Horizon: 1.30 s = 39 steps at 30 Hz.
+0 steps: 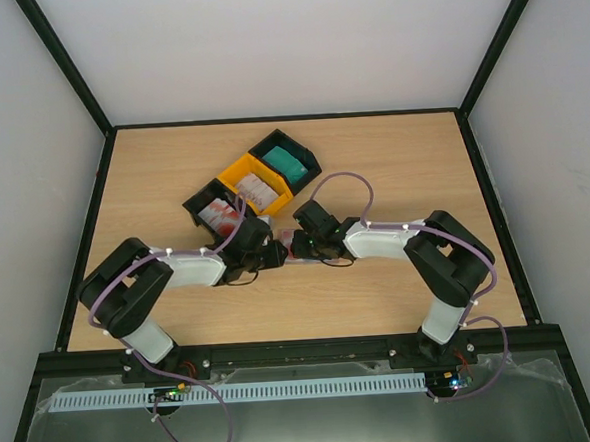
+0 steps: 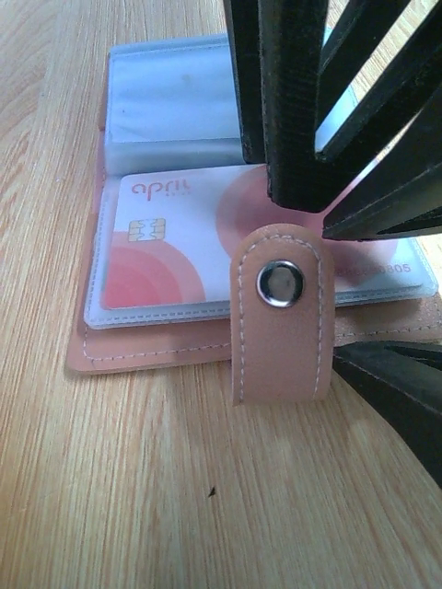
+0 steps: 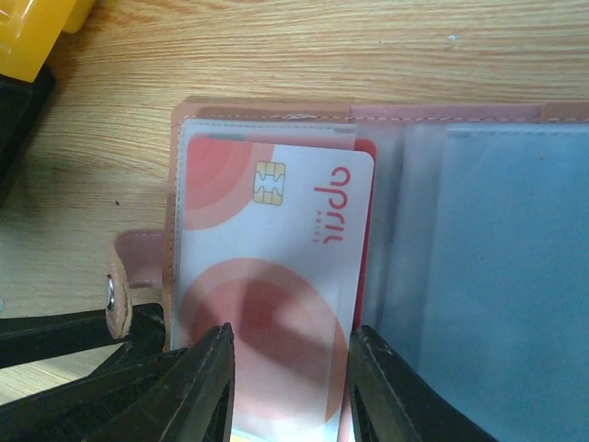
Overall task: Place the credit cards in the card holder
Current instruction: Insert the credit card into the card holder.
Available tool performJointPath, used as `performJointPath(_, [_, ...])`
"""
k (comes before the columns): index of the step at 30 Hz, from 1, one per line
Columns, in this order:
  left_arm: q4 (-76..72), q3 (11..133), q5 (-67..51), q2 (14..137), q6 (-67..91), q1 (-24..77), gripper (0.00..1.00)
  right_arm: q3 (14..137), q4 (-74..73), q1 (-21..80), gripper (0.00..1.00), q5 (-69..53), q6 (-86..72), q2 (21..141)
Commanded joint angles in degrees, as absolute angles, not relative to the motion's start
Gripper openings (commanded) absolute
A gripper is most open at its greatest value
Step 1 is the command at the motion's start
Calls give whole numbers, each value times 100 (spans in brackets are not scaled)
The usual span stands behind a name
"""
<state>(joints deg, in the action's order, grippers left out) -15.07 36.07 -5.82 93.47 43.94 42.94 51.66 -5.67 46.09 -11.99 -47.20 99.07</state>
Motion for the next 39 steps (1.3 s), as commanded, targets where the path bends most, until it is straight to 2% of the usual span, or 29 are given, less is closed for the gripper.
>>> performJointPath(1, [-1356, 3657, -762, 9589, 4307, 4286, 32, 5159, -405, 4640, 34, -1369, -4477, 9896])
performJointPath(4, [-1302, 3690, -762, 9529, 4228, 4289, 32, 5184, -511, 4637, 35, -1030, -4386, 9772])
performJointPath(8, [-1073, 3711, -630, 9257, 4128, 4289, 34, 5225, -829, 4628, 46, -203, -4355, 9460])
performJointPath(12, [-619, 3734, -432, 8660, 3990, 4285, 40, 5234, -1122, 4610, 52, 531, -4377, 8918])
performJointPath(19, [681, 4361, 111, 7645, 3396, 4265, 59, 5042, -1376, 4581, 60, 1050, -4370, 7885])
performJointPath(21, [1062, 4584, 400, 7508, 3146, 4248, 68, 4862, -1395, 4587, 62, 1043, -4436, 7583])
performJointPath(28, [1586, 5218, 1012, 7603, 2478, 4085, 89, 4210, -1293, 4572, 65, 581, -4685, 6728])
performJointPath(30, [1705, 5320, 1138, 7785, 2429, 4034, 99, 4153, -1322, 4576, 65, 422, -4816, 6670])
performJointPath(39, [1594, 5303, 1181, 8725, 2283, 3706, 99, 3532, -1121, 4573, 66, -5, -5221, 6287])
